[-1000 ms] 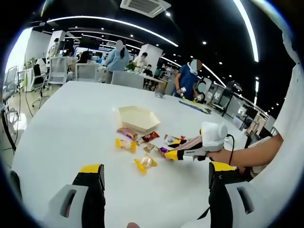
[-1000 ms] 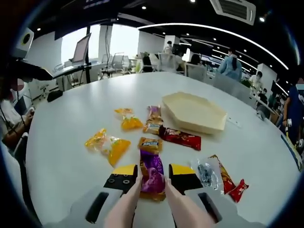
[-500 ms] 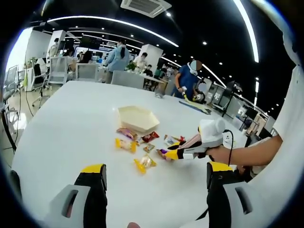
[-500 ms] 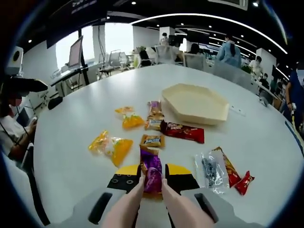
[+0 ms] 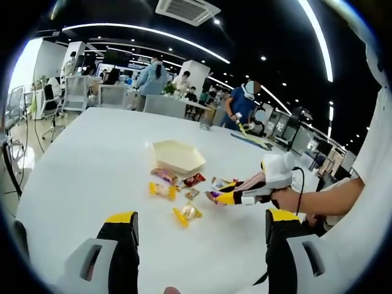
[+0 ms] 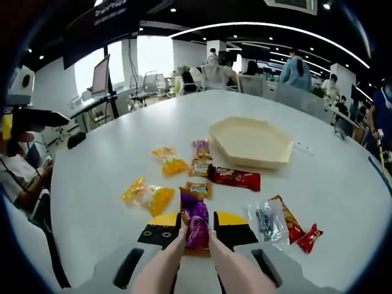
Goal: Place the target food into the container with the food tongs after gripping and lifting it, then release it inside without dropping or visibly crushing the food.
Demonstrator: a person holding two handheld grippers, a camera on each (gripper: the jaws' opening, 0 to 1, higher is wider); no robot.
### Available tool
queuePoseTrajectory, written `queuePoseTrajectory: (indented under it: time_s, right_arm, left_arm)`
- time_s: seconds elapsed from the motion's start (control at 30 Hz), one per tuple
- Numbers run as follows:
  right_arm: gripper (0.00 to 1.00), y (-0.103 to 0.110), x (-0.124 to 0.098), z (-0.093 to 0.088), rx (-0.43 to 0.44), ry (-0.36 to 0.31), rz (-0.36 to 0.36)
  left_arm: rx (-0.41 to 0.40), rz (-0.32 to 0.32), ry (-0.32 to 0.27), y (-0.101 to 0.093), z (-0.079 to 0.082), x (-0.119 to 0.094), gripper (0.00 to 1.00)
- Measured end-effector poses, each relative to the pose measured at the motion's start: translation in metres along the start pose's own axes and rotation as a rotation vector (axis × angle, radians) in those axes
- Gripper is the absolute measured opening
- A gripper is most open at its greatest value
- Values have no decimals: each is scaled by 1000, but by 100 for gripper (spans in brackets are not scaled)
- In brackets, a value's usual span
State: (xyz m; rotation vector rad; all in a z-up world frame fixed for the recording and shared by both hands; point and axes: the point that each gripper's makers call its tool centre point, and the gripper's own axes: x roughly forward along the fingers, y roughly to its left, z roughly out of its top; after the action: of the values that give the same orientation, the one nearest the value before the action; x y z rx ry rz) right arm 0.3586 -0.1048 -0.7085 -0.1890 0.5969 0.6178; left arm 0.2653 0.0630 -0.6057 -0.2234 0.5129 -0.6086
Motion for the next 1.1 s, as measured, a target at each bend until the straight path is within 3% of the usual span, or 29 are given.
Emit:
queuePoseTrajectory:
  time_s: [0.1, 0.17, 0.23, 0.27, 0.5, 0.73, 1.1]
  right_arm:
    - [20, -1, -8, 4, 58, -18, -4]
    - [20, 5, -13, 5, 153, -2, 46]
    - [19, -5, -15, 5, 79, 0, -8]
    - [19, -1, -16, 6, 74, -2, 1]
    - [20, -7, -27, 15, 97, -25, -22]
    - [20, -5, -44, 40, 86, -69, -13]
    - [20, -21, -47, 45, 81, -74, -39]
  left_arm:
    - [7, -10, 7, -2, 2, -1, 84]
    - [14, -14, 1, -2, 4, -1, 84]
    - [18, -13, -2, -1, 6, 0, 84]
    - [18, -13, -4, 0, 6, 0, 84]
    - [25, -37, 11, -3, 8, 4, 84]
    - [22, -43, -35, -7, 19, 4, 84]
    - [30, -23, -34, 3, 22, -2, 83]
